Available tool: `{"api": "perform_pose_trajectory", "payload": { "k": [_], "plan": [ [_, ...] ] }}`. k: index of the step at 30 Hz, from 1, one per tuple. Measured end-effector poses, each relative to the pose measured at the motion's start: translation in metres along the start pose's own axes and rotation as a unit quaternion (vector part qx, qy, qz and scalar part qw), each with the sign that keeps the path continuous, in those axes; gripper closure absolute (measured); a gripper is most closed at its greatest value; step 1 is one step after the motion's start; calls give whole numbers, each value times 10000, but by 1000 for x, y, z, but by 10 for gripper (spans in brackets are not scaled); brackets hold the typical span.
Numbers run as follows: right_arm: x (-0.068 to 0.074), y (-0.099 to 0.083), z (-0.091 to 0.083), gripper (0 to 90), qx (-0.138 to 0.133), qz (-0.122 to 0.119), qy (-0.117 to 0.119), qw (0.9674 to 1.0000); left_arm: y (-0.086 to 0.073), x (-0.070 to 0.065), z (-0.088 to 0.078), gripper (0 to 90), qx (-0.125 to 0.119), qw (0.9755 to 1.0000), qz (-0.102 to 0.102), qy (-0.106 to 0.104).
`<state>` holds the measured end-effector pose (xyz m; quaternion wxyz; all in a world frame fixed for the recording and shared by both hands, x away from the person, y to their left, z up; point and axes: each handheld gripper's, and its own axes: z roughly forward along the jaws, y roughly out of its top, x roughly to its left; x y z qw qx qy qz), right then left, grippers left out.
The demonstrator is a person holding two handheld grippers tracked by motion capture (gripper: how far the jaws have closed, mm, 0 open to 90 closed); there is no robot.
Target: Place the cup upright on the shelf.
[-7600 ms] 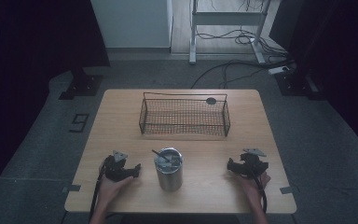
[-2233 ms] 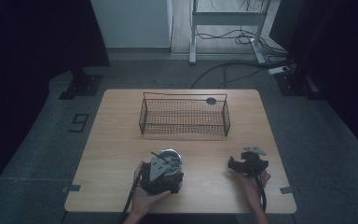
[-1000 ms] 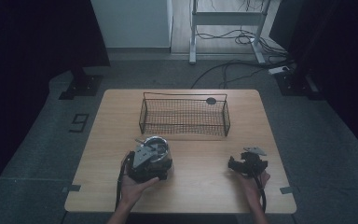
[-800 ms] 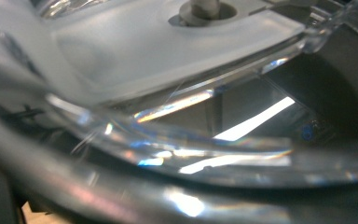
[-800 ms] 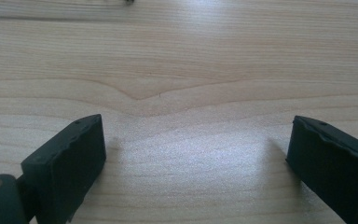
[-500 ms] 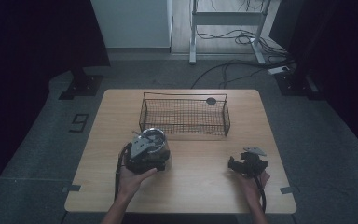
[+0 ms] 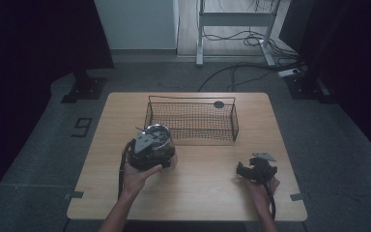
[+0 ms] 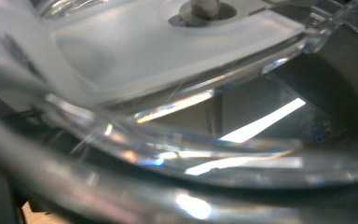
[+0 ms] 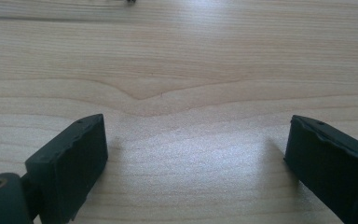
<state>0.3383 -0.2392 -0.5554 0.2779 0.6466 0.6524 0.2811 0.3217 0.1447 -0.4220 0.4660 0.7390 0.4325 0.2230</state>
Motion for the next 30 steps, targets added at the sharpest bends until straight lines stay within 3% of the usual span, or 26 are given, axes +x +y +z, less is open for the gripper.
{"api": "perform_pose_trajectory", "payload": {
  "k": [3, 7, 10, 14, 18, 30],
  "plan": [
    [0, 0, 0, 54, -4, 1, -10, 10000, 4, 4, 3, 41, 14, 9999, -115, -28],
    [0, 0, 0, 54, -6, -3, -15, 10000, 10, 6, 4, 42, -25, 9999, -117, 80],
    [0, 0, 0, 56, -7, -1, -14, 10000, 16, 9, 5, 41, -26, 9999, -152, 40],
    [0, 0, 0, 56, -9, 4, -7, 10000, 22, 11, 6, 41, -10, 9999, -97, 113],
    [0, 0, 0, 56, -6, -4, -9, 10000, 29, 13, 7, 41, 8, 9999, -159, 68],
    [0, 0, 0, 59, -9, -21, -14, 10000, 51, 17, 8, 42, -52, 9999, -90, 66]
  ]
}}
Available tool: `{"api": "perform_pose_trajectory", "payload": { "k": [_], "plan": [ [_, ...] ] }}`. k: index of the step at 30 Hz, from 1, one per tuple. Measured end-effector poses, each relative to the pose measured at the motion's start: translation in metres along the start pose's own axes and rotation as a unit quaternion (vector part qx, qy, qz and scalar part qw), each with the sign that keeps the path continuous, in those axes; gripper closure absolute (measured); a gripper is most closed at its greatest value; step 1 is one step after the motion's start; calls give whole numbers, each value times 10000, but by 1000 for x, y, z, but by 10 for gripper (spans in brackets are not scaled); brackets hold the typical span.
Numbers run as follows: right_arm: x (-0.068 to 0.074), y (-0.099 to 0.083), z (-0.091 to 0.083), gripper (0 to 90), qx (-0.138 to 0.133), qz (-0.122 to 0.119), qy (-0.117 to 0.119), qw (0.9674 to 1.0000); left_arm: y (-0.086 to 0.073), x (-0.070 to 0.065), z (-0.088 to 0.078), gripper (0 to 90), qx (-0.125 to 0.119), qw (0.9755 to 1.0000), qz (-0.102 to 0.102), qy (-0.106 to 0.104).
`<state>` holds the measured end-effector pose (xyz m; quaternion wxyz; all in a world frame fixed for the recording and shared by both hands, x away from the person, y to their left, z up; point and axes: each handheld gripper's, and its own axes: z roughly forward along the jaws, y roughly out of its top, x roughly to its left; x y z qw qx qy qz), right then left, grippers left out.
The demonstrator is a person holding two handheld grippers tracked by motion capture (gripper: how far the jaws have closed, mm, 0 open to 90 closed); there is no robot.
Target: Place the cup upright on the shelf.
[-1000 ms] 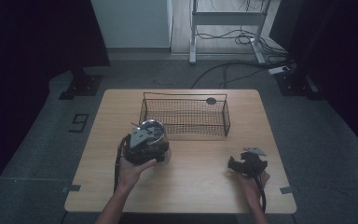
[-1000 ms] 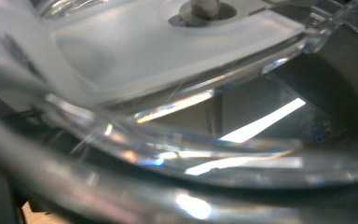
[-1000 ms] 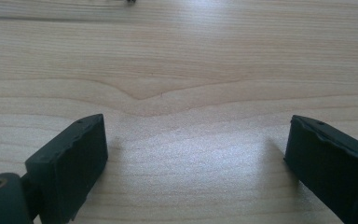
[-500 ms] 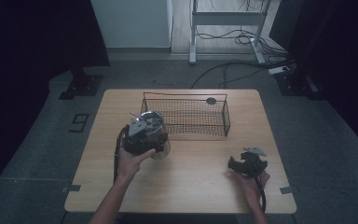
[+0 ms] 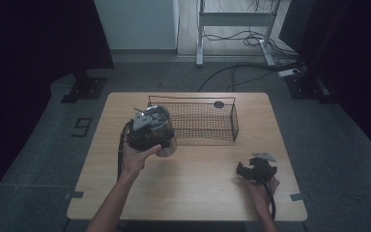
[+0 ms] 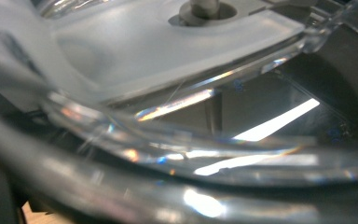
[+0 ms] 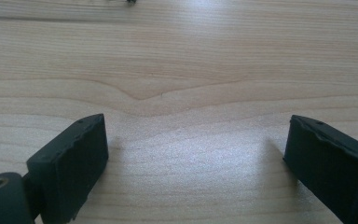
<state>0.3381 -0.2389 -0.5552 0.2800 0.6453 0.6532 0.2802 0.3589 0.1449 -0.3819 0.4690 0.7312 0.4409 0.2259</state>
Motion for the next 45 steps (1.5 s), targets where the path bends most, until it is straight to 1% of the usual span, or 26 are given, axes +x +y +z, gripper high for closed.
{"api": "perform_pose_trajectory", "payload": {
  "k": [5, 7, 13, 14, 15, 16, 22, 28, 32, 33, 35, 39, 42, 43, 44, 45],
  "plan": [
    [1, 0, 0, 64, -5, -2, -14, 10000, 5, 1, 3, 41, -25, 10000, -4, 14],
    [1, 0, -1, 65, -9, -1, -22, 10000, 9, 2, 5, 41, -10, 10000, 51, 76],
    [0, 0, 0, 65, -5, 3, -9, 10000, 15, 3, 9, 41, -27, 9999, 99, 76],
    [0, 0, 0, 65, -6, 5, -10, 10000, 18, 4, 12, 41, -8, 9998, 126, 127],
    [0, 0, 0, 65, -6, 5, -10, 10000, 18, 4, 12, 41, -8, 9998, 126, 127],
    [0, 0, 0, 65, -7, 2, -10, 10000, 21, 6, 15, 41, -9, 9997, 127, 188],
    [0, 0, 0, 66, -6, 8, -5, 10000, 25, 9, 20, 41, -8, 9998, 121, 180],
    [0, 0, 0, 64, -24, 16, -1, 10000, 31, 12, 29, 42, 12, 9997, 102, 212],
    [0, -1, 0, 65, -22, 31, -11, 10000, 38, 14, 36, 41, 31, 9994, 120, 320],
    [0, -1, 0, 65, -22, 31, -11, 10000, 38, 14, 36, 41, 31, 9994, 120, 320],
    [0, 0, 0, 66, -23, 33, -12, 10000, 43, 18, 40, 42, 44, 9993, 33, 373],
    [0, 0, 0, 66, -17, 33, -10, 10000, 46, 23, 44, 41, 53, 9992, -37, 393],
    [0, 0, 0, 68, -20, 35, -13, 10000, 50, 31, 47, 42, 50, 9988, -185, 459],
    [0, 0, 0, 68, -20, 36, -13, 10000, 50, 31, 47, 42, 50, 9988, -185, 459],
    [0, 0, 0, 68, -19, 37, -14, 10000, 52, 35, 49, 42, 63, 9984, -248, 508],
    [0, 0, 0, 68, -19, 37, -13, 10000, 53, 36, 50, 41, 69, 9983, -244, 528]
  ]
}}
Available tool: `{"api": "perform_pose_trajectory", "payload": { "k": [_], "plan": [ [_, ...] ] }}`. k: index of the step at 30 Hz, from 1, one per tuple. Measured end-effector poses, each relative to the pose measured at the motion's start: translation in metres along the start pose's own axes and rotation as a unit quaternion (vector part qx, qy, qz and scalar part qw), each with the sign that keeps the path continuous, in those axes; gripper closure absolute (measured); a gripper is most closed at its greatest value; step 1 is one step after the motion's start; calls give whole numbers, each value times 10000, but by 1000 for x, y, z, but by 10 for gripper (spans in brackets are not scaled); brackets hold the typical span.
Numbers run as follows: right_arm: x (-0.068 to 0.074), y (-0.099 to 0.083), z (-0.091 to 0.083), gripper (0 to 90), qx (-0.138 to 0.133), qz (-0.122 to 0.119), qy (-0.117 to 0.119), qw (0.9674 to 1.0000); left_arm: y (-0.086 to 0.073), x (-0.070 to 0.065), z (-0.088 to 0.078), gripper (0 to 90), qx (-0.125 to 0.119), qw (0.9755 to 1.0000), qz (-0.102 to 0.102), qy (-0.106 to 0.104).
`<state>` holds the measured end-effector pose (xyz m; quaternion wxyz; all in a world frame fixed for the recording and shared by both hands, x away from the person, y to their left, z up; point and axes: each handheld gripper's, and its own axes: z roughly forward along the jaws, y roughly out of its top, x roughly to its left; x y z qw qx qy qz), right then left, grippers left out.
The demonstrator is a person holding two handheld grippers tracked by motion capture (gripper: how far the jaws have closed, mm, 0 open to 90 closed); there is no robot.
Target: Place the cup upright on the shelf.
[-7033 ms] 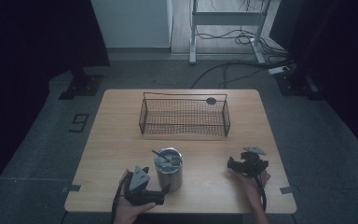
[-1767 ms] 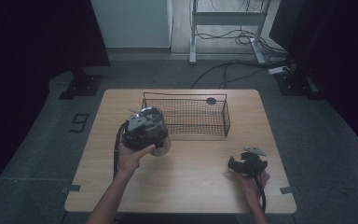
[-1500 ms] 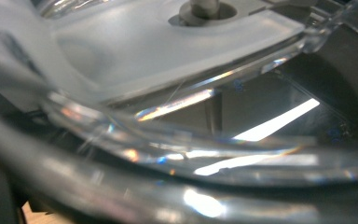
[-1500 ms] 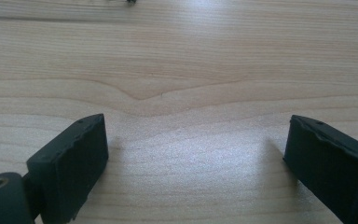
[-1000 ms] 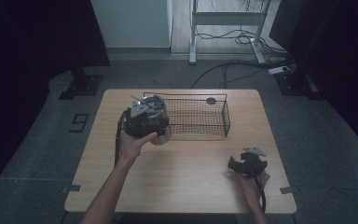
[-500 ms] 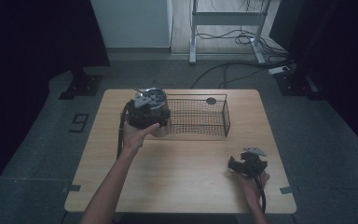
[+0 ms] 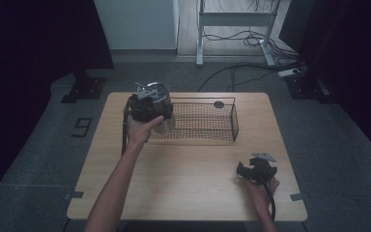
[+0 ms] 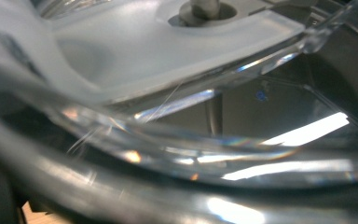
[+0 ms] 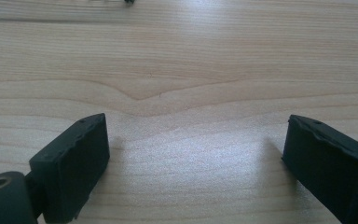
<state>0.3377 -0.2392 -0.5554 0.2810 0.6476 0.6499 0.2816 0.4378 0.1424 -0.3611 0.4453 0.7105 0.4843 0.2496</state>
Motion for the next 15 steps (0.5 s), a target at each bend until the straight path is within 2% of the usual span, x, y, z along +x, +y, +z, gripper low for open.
{"api": "perform_pose_trajectory", "payload": {
  "k": [4, 10, 13, 15],
  "plan": [
    [0, 0, 0, 68, -2, 0, -1, 10000, 3, 3, 6, 42, 39, 10000, 7, 45],
    [0, 0, 0, 71, -10, 3, -5, 10000, 4, 9, 27, 41, 148, 9998, 3, 120],
    [0, 0, 0, 72, -7, 9, -7, 10000, 4, 9, 32, 42, 153, 9998, 11, 117],
    [0, 0, 0, 73, -7, 14, -11, 10000, 5, 8, 38, 42, 133, 9998, 108, 79]
  ]
}}
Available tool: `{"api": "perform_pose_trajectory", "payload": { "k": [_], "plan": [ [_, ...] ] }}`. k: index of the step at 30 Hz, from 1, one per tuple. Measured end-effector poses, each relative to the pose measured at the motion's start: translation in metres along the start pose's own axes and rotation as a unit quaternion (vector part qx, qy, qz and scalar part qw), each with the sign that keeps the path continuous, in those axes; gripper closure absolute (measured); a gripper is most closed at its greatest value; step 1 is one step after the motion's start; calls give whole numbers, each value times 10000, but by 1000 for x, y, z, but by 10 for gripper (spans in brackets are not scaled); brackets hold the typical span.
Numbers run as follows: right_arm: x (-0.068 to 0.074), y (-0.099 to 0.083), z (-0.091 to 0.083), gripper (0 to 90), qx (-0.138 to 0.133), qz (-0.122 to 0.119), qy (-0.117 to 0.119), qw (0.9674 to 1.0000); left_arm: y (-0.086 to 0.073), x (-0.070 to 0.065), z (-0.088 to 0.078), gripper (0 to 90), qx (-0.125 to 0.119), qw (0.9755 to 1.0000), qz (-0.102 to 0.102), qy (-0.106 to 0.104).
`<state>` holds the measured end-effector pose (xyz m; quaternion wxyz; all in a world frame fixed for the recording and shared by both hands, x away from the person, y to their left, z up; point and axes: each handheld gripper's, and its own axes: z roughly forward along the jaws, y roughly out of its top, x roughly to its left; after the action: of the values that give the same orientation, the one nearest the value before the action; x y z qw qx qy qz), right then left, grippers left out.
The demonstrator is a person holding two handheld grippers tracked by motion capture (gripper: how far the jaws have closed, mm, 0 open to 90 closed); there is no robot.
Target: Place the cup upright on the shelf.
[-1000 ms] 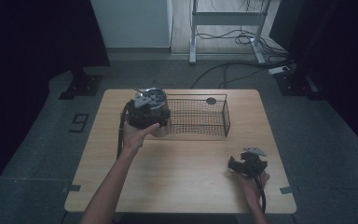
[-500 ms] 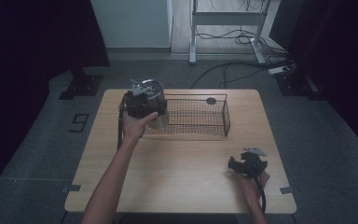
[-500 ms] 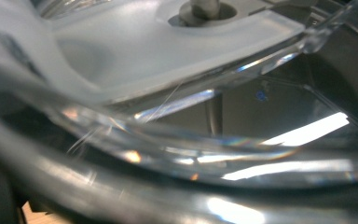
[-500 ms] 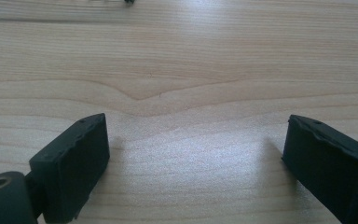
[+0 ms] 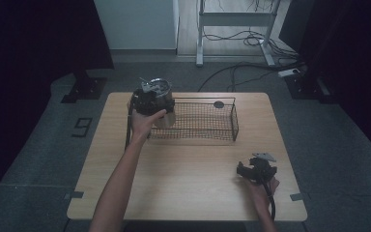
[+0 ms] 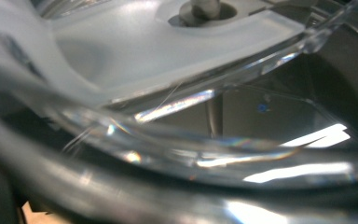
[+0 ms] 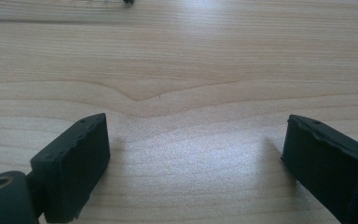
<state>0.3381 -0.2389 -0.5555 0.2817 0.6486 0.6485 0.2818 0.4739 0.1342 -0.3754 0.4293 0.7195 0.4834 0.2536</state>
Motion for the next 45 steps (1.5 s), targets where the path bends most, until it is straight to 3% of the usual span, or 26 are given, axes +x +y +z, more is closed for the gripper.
{"api": "perform_pose_trajectory", "payload": {
  "k": [5, 10, 12, 22, 29, 45],
  "plan": [
    [0, 0, 0, 74, 0, 1, -1, 10000, 2, 0, 9, 41, 28, 10000, 51, 43],
    [0, 0, 0, 75, 0, -1, 1, 10000, 1, 1, 24, 42, 46, 9999, -80, 128],
    [0, 0, 0, 75, -1, -1, 2, 10000, -1, -2, 34, 41, 79, 9997, -44, 248],
    [0, 0, 0, 80, -14, -5, 9, 10000, -13, 3, 54, 41, 223, 9990, -56, 396],
    [0, 0, 0, 81, -18, -9, 9, 10000, -24, 5, 64, 41, 230, 9980, -185, 565],
    [0, 0, 0, 85, -22, -12, 12, 10000, -51, 10, 82, 41, 481, 9968, -291, 562]
  ]
}}
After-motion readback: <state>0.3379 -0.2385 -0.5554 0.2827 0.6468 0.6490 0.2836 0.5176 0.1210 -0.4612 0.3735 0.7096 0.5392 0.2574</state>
